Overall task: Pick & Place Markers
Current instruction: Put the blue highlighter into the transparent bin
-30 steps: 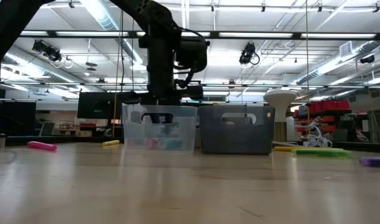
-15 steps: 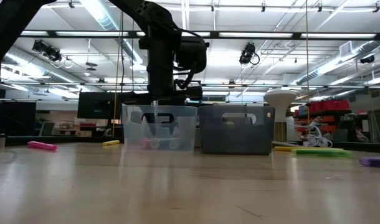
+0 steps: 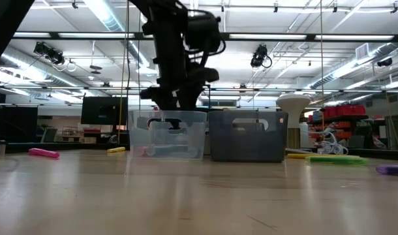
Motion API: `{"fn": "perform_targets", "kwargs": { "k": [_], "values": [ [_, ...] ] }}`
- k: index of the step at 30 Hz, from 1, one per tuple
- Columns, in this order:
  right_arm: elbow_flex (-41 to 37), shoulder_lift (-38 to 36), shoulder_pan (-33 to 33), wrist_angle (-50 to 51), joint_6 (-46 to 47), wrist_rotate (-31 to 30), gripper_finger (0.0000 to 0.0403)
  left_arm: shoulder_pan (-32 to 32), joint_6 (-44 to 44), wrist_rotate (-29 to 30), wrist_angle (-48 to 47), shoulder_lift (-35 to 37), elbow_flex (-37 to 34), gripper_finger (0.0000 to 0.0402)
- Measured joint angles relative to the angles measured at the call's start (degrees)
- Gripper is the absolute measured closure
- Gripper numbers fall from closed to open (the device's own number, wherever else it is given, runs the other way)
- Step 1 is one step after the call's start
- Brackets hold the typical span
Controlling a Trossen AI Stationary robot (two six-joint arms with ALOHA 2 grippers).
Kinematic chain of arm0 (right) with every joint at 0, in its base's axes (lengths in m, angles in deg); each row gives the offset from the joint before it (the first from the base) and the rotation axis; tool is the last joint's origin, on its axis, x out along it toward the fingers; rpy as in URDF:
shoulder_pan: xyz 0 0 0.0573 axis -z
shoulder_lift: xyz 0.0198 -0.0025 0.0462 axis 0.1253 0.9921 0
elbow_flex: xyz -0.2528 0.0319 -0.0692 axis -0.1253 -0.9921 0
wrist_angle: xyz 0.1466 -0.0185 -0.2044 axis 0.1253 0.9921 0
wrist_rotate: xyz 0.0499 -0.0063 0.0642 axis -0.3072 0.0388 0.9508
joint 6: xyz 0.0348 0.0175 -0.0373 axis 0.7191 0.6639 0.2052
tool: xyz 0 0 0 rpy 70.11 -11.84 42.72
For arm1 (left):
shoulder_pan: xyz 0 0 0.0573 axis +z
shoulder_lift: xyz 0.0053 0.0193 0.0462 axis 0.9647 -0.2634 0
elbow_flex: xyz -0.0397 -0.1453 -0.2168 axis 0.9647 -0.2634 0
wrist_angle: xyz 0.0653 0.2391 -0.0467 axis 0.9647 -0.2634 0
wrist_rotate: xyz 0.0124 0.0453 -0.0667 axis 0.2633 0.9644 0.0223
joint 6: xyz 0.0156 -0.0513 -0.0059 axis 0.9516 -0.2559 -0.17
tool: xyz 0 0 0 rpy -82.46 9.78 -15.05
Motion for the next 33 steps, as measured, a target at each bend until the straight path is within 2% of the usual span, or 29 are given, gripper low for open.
{"fn": "perform_targets", "kwargs": {
  "k": [5,11,14,16,23,27,33],
  "values": [
    [0.0,0.02,0.0,0.48,0.0,0.0,0.0218,-2.85,13.2,1.52,2.07,1.97,0.0,0.0221],
    [0.0,0.02,0.0,0.75,0.0,0.0,0.0218,-6.51,27.22,1.47,10.26,4.86,0.0,0.0221],
    [0.0,0.02,0.0,0.72,0.06,0.0,0.0218,-7.83,32.58,1.43,11.4,6.72,-0.74,0.0221],
    [0.0,0.02,0.02,0.73,0.47,0.01,0.0218,-8.22,33.94,1.1,13.68,9.21,-3.92,0.0221],
    [0.0,0.02,0.01,1.49,1.51,-0.04,0.0218,-7.74,32.46,-2.34,34.87,24.96,-21.89,0.0221],
    [0.0,0.02,-0.02,1.59,2.38,-0.17,0.0218,-7.8,32.65,-2.97,39.08,33.71,-29.67,0.0221],
    [-0.02,0.05,-0.04,1.63,9.97,-0.17,0.0218,-9.26,32.7,-3.69,43.79,45.84,-36.1,0.0221]
  ]
}}
